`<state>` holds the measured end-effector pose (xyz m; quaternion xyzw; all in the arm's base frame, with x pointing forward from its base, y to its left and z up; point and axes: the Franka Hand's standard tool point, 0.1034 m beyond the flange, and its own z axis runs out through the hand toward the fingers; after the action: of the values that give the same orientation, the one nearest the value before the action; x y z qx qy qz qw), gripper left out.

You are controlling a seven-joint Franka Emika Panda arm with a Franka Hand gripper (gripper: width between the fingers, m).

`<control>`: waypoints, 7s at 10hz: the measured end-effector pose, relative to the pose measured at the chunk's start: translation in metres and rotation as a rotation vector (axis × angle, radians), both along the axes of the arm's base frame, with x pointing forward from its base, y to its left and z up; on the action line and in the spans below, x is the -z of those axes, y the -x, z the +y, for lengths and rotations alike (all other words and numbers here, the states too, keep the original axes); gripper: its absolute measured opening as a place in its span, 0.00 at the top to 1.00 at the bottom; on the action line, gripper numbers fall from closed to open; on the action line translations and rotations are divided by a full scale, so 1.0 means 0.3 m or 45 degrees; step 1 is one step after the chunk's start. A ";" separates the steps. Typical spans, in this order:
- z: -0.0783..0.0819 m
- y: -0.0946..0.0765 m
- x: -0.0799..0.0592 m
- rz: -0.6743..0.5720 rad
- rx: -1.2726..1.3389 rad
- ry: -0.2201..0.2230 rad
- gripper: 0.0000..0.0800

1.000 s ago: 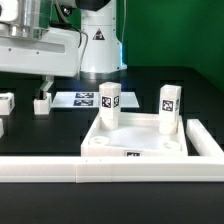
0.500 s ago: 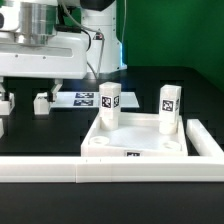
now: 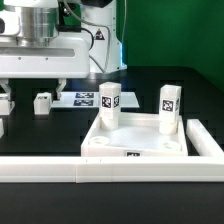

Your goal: Assemble square table

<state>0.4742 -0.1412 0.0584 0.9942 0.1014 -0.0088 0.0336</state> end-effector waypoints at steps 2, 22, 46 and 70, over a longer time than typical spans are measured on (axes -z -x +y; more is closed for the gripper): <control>-0.018 0.048 0.011 0.090 0.124 -0.037 0.19; 0.007 0.298 0.124 0.774 0.315 -0.026 0.19; 0.034 0.384 0.184 1.038 0.290 0.007 0.64; 0.177 -0.194 -0.176 -0.133 0.352 -0.139 0.64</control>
Offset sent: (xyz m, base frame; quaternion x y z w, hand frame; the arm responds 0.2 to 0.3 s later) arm -0.0573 -0.0114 -0.0080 0.0127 -0.0899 0.0941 0.9914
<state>0.5325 -0.0882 0.1112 0.9982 -0.0381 0.0441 -0.0169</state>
